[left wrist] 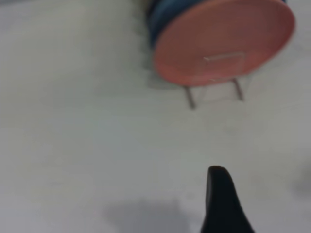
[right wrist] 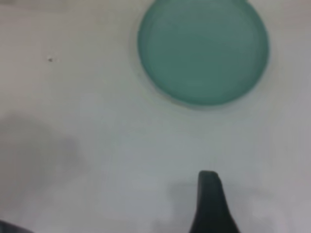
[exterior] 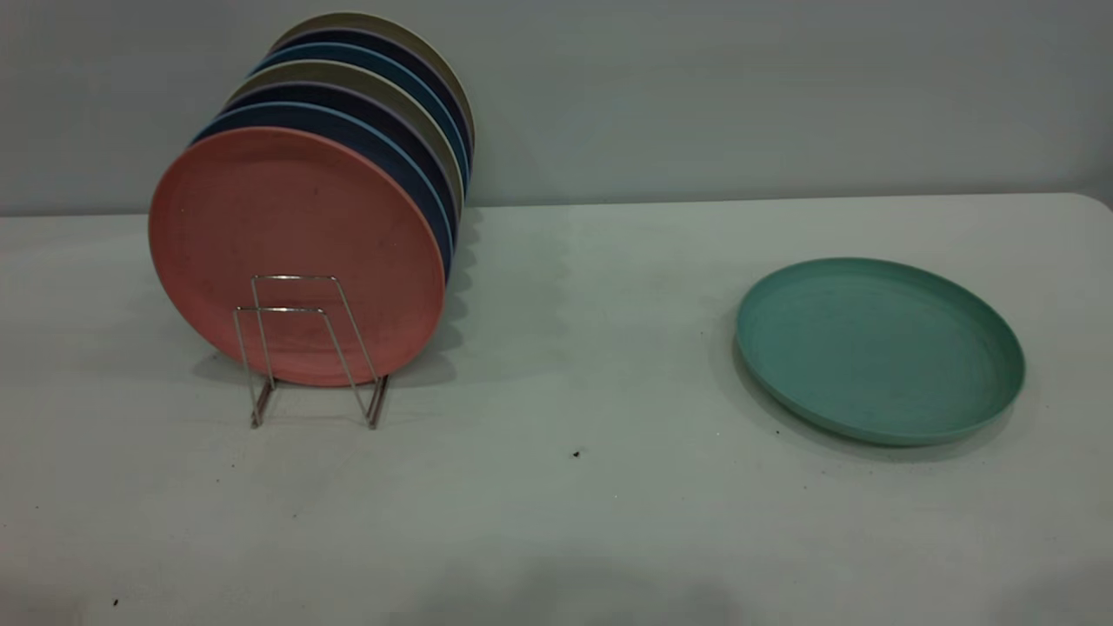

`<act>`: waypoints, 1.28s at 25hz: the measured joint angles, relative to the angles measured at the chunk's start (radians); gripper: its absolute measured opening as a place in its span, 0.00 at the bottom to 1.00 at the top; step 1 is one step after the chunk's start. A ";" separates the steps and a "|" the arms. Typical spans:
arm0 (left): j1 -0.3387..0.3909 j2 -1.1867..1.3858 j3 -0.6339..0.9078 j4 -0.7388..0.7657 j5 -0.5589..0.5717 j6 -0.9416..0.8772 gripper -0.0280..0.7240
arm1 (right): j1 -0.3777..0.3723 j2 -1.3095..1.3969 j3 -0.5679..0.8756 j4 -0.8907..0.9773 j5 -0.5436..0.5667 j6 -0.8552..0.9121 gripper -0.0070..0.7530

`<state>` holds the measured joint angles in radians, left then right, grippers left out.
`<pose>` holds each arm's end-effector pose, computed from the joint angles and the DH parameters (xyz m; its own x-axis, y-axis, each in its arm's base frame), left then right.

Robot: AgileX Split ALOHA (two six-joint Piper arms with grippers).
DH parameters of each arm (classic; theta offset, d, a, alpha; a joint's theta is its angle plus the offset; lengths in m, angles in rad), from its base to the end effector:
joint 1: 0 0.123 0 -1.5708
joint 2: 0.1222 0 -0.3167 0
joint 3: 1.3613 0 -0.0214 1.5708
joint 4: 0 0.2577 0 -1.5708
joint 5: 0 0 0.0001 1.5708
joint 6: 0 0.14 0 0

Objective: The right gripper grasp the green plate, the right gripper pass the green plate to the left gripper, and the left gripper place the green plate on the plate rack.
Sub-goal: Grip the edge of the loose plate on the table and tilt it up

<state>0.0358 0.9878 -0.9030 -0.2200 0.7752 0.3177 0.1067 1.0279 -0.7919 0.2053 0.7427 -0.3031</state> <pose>0.2176 -0.0136 0.3333 -0.6682 0.1329 -0.7320 0.1835 0.9830 0.0110 0.2136 0.0423 0.2881 -0.7292 -0.2278 -0.6453 -0.3058 0.9520 0.0094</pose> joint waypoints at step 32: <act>-0.399 0.887 -0.311 -0.524 -0.243 0.368 0.68 | -0.382 1.192 -0.429 0.804 -0.056 -0.640 0.71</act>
<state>-0.3636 1.8751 -1.2143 -0.7443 0.5326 0.6861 -0.2751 2.2199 -1.2208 1.0092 0.6865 -0.9430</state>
